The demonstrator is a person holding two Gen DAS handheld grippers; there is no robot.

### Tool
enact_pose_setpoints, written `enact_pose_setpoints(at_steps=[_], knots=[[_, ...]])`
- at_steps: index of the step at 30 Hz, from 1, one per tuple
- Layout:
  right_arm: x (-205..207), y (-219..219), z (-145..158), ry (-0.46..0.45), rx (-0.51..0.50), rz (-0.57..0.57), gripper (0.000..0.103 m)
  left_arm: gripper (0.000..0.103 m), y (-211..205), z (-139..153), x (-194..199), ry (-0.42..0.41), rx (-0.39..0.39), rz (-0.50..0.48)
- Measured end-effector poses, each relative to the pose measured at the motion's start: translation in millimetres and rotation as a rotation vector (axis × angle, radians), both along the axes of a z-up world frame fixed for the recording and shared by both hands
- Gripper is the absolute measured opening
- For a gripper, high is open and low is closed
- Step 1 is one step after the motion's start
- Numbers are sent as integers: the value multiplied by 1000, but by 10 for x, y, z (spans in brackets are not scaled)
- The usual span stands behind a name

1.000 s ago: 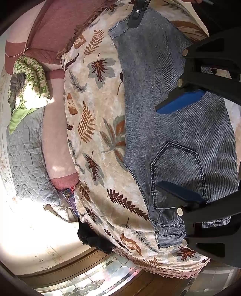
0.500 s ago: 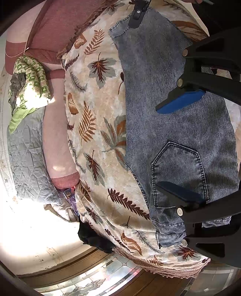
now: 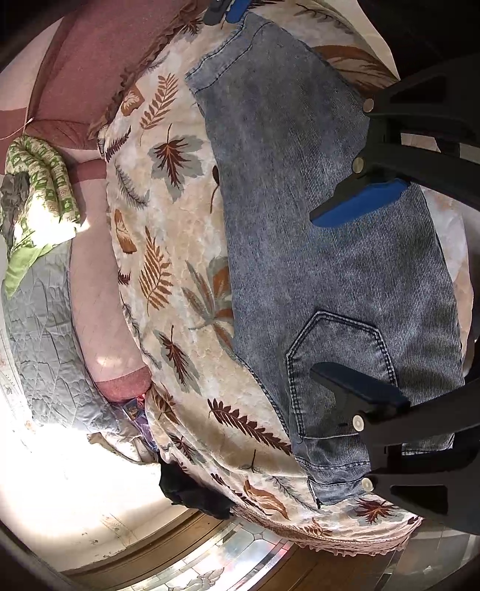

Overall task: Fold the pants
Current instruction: 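Move the right tool toward the jeans leg hem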

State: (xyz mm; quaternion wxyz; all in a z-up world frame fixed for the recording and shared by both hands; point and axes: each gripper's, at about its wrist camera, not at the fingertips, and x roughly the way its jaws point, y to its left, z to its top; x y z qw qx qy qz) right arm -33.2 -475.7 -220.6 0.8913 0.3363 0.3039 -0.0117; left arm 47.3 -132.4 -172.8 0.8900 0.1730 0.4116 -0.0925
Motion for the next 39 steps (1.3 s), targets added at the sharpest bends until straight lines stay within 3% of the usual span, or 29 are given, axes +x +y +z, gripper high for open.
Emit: enact_pose_setpoints(at_steps=[6,15,30,39], knots=[[-389,-591,-120,-45,165,-171,63,76,-174,39,-68,-6,14,-43],[-426,-777,-343,3,288,-189,63,76,-132,3,-74,9,19,-29],[-189,-683,-585,158,298,-129,64,76,113,-46,37,17,-11,30],[-68,-562,-574,176,262,-87,69,76,264,40,71,-8,-50,52]])
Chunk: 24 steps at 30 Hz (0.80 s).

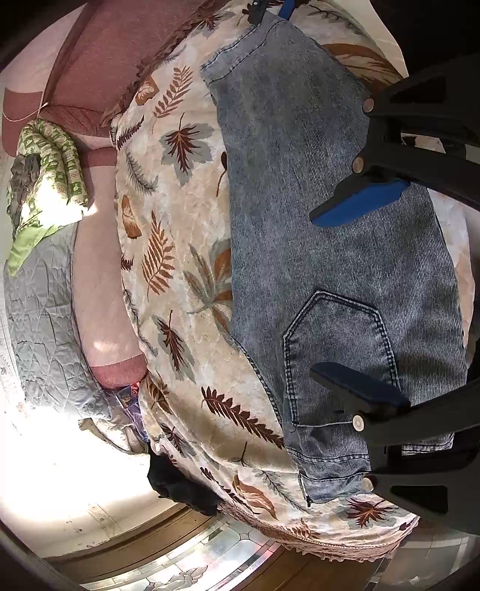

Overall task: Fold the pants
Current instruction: 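Move the right tool toward the jeans leg hem, then grasp the blue jeans leg hem with the right tool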

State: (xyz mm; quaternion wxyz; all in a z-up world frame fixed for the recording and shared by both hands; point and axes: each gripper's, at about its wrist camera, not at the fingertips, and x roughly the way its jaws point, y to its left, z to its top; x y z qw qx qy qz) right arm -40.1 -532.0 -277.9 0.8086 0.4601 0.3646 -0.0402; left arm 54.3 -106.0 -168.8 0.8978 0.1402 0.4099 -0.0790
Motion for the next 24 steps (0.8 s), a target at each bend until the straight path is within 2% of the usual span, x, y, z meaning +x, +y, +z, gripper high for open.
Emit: enact_pose_setpoints(at_steps=[4,7,10,16,18,21,24], knots=[[42,45,16,6,-20,7,69,76,58,42,11,-9,-17,6],[12,40,73,-8,-51,-31,69,76,90,63,17,-16,-23,11],[21,8,20,1,-5,-31,69,76,126,70,23,-17,-27,17],[-3,5,49,-5,-30,-43,69,76,179,85,9,-21,-32,28],[-83,2,166,-19,-111,-98,69,76,195,77,9,-19,-29,33],[-288,40,451,-95,-274,-212,69,76,226,24,32,-9,-16,40],[-332,202,652,-173,-371,-201,69,76,329,-127,114,51,-10,68]])
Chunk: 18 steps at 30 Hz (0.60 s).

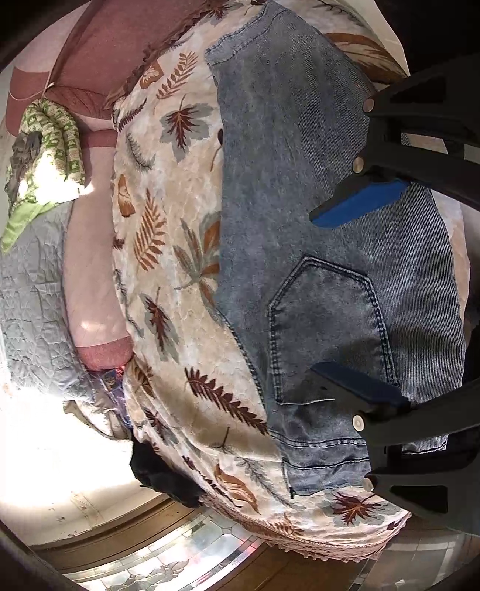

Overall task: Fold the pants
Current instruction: 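Grasp the blue jeans leg hem with the right tool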

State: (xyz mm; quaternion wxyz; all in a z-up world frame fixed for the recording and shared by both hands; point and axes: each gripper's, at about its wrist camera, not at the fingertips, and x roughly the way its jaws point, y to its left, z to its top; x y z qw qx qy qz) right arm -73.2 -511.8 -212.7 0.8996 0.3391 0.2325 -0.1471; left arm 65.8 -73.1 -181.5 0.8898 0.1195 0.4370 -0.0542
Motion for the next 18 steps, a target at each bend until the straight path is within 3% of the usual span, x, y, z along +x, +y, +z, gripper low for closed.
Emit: enact_pose_setpoints(at_steps=[2,4,7,10,11,14,18], knots=[[135,183,56,1,-31,97,69,76,136,-101,78,28,12,39],[361,494,62,75,-114,204,69,76,399,-171,221,48,27,127],[742,1009,-38,211,-230,369,48,76,923,-261,444,91,53,298],[1013,1338,-197,298,-263,455,46,76,1417,-307,571,116,39,425],[1106,1413,-217,307,-262,477,46,84,1540,-327,604,139,7,434],[1385,1576,-228,310,-260,521,46,89,1719,-387,656,191,-81,440],[1723,1776,-302,313,-203,606,46,89,1681,-484,681,183,-51,416]])
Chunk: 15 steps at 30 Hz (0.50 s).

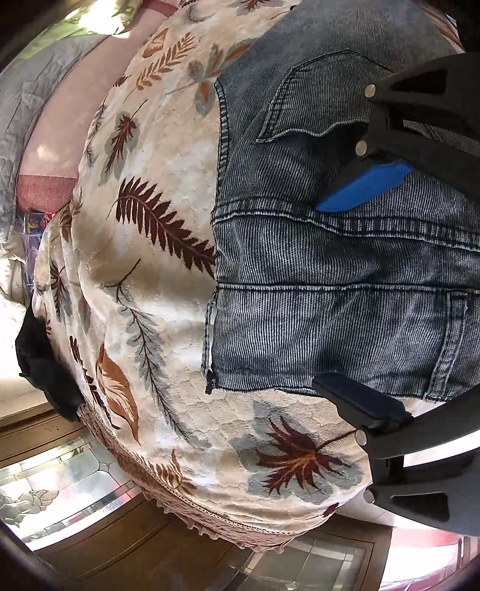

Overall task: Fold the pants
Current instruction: 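Grasp the blue jeans leg hem with the right tool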

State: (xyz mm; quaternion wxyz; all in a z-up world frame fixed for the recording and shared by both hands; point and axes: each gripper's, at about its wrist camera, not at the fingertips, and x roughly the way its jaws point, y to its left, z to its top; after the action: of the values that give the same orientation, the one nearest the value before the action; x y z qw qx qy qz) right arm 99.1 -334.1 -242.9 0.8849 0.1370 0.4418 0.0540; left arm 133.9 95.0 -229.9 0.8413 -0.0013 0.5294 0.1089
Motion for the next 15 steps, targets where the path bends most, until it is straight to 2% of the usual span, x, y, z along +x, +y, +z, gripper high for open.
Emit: enact_pose_setpoints(at_steps=[2,5,9,12,15], knots=[[115,147,-61,29,-20,33,46,94,8,-112,54,18,16,-4],[264,280,-240,99,-117,46,44,103,54,-183,97,10,42,11],[372,318,-280,68,-184,53,44,103,73,-225,132,18,30,10],[326,232,-202,43,-145,37,44,103,59,-161,96,31,30,27],[157,5,-42,-22,-127,-36,44,103,24,-38,-18,28,20,46]])
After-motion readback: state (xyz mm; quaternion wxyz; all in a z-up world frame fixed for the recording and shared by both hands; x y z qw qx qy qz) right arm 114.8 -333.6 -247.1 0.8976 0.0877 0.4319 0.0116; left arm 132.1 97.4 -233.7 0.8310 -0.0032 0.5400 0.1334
